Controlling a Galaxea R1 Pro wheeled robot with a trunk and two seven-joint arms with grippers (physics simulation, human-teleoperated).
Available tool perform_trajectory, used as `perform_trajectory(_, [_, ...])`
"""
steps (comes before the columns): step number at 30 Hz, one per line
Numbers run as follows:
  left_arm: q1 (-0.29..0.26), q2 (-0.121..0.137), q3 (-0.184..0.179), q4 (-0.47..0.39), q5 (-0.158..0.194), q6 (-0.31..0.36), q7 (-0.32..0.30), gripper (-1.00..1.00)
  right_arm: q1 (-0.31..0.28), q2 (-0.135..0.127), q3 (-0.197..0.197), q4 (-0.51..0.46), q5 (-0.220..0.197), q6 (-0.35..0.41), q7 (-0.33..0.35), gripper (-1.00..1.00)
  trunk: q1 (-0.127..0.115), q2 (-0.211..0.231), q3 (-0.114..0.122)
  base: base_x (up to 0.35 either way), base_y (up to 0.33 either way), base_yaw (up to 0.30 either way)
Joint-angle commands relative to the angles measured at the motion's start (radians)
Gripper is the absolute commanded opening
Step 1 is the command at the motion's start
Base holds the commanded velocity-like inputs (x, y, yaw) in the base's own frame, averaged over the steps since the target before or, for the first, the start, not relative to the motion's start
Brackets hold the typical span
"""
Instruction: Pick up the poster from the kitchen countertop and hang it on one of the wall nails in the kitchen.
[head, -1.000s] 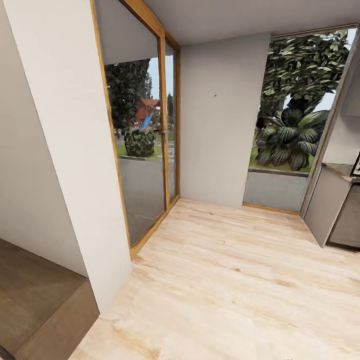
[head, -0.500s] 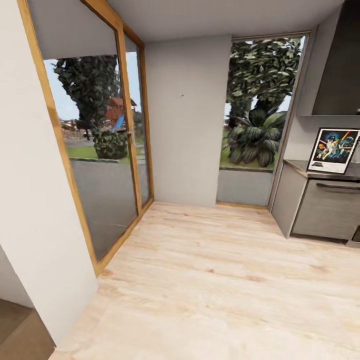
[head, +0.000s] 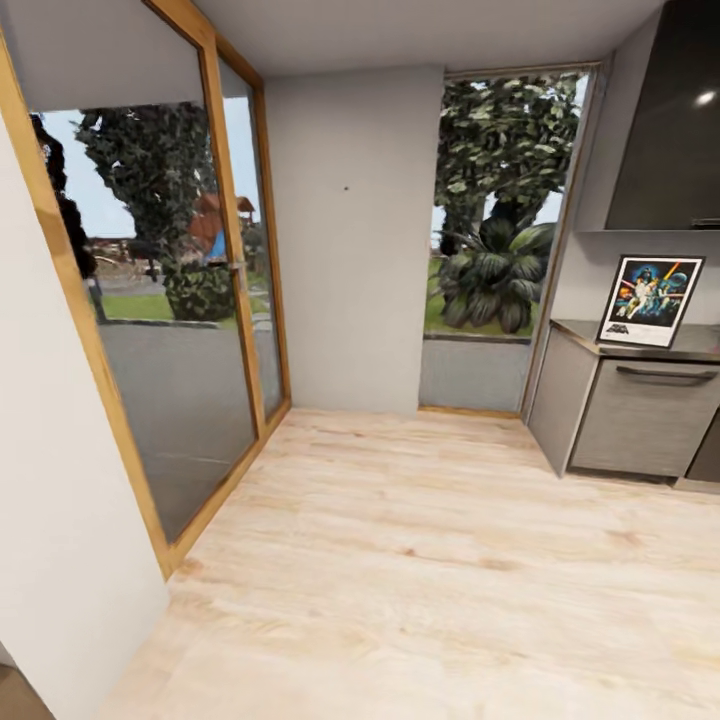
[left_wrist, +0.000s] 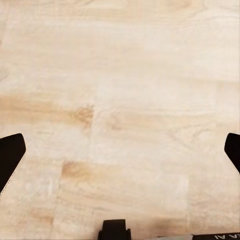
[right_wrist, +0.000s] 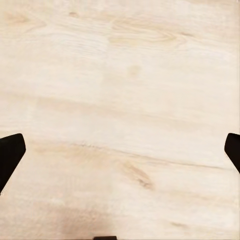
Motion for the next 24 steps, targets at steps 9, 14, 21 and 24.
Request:
perform_trajectory(9, [0.0, 0.0, 0.001, -0.001, -0.007, -0.002, 0.0, 1.0, 0.0, -0.001, 0.0, 0.001, -0.002, -0.003, -0.001, 1.0, 0.001, 0.0, -0.001, 0.336, 0.0, -0.006])
perform_trajectory(14, [0.0, 0.0, 0.001, -0.001, -0.007, -0.002, -0.001, 1.0, 0.0, -0.001, 0.0, 0.001, -0.002, -0.003, 0.0, 1.0, 0.001, 0.0, -0.001, 0.339, 0.0, -0.183])
perform_trajectory(21, [0.0, 0.0, 0.001, -0.001, -0.007, -0.002, -0.001, 1.0, 0.0, -0.002, 0.0, 0.001, -0.002, -0.003, 0.0, 1.0, 0.001, 0.0, -0.001, 0.339, 0.0, -0.286])
perform_trajectory(24, [0.0, 0.0, 0.001, -0.001, -0.007, -0.002, -0.001, 1.0, 0.0, -0.002, 0.0, 0.001, -0.002, -0.003, 0.0, 1.0, 0.001, 0.0, -0.001, 0.339, 0.0, -0.298])
